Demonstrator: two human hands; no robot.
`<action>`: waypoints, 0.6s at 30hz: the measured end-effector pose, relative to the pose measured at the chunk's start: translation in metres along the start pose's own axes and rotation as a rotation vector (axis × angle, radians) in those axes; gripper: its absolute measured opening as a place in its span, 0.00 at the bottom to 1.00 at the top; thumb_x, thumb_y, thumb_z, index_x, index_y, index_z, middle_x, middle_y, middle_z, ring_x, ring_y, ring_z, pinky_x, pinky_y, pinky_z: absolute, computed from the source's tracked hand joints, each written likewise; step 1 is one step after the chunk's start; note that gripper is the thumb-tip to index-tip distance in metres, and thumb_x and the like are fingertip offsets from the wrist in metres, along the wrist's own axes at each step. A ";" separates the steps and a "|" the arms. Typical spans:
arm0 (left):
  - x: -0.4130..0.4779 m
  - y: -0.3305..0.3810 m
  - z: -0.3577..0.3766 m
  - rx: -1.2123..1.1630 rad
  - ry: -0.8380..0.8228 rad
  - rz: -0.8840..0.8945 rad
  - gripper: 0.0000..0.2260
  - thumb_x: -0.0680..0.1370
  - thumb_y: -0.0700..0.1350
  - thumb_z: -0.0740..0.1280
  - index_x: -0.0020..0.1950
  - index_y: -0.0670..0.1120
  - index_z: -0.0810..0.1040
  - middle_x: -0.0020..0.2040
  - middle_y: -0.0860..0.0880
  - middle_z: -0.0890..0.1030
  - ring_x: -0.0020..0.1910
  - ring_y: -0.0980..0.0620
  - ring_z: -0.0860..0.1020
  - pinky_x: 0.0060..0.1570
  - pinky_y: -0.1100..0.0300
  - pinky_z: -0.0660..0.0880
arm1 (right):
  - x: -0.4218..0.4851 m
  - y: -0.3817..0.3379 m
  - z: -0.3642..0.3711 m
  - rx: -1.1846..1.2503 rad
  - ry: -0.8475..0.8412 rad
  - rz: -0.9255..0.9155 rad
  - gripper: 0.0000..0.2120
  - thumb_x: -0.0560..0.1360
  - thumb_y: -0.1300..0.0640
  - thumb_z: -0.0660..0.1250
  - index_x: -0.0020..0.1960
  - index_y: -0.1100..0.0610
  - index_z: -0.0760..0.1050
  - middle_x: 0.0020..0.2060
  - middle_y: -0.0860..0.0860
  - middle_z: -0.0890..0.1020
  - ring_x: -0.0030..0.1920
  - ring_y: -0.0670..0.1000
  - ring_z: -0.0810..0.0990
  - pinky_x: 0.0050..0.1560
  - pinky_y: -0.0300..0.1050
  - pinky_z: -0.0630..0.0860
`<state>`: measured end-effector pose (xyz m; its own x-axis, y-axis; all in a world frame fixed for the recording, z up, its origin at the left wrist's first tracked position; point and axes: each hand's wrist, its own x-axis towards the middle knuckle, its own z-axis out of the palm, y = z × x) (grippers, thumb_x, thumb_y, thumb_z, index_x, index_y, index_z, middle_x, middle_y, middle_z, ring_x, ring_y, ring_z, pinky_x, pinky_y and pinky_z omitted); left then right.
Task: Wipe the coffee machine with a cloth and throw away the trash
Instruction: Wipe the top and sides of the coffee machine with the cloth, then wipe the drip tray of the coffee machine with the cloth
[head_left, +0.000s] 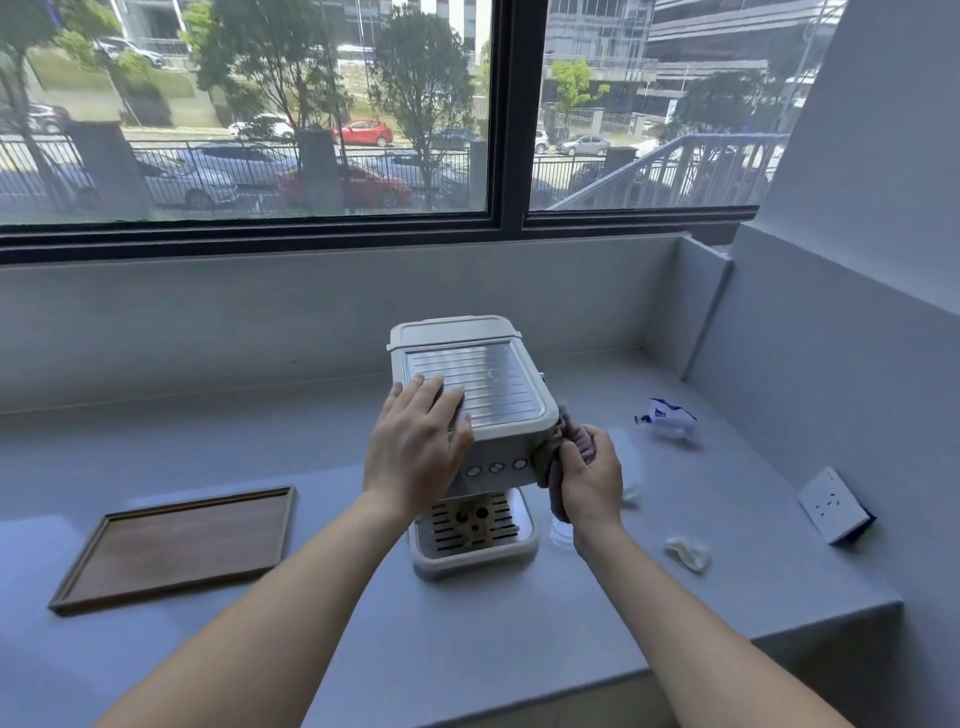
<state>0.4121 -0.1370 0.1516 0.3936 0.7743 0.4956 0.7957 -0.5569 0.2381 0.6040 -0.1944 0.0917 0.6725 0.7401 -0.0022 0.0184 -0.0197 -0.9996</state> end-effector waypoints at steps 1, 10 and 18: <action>0.000 0.000 0.000 0.001 0.007 0.001 0.15 0.82 0.50 0.56 0.63 0.47 0.76 0.63 0.47 0.77 0.69 0.43 0.70 0.72 0.45 0.62 | -0.001 0.004 0.000 -0.009 -0.012 0.035 0.06 0.71 0.54 0.64 0.48 0.51 0.74 0.41 0.55 0.84 0.40 0.54 0.81 0.40 0.52 0.77; 0.001 -0.006 0.003 -0.059 0.013 0.020 0.17 0.82 0.51 0.55 0.63 0.45 0.77 0.64 0.45 0.77 0.69 0.41 0.70 0.72 0.44 0.63 | 0.000 0.014 -0.028 -0.002 -0.123 0.182 0.05 0.73 0.60 0.67 0.49 0.59 0.76 0.42 0.65 0.84 0.41 0.67 0.85 0.26 0.42 0.74; -0.094 -0.046 0.050 -0.369 0.298 -0.294 0.25 0.80 0.54 0.56 0.73 0.43 0.66 0.72 0.44 0.68 0.73 0.47 0.66 0.70 0.52 0.67 | -0.003 0.067 -0.041 -0.092 -0.210 0.081 0.10 0.68 0.53 0.69 0.48 0.51 0.80 0.38 0.57 0.85 0.35 0.56 0.83 0.34 0.52 0.76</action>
<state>0.3614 -0.1692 0.0526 -0.0101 0.8244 0.5659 0.6171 -0.4402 0.6523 0.6340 -0.2254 0.0256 0.5060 0.8571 -0.0970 0.0445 -0.1382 -0.9894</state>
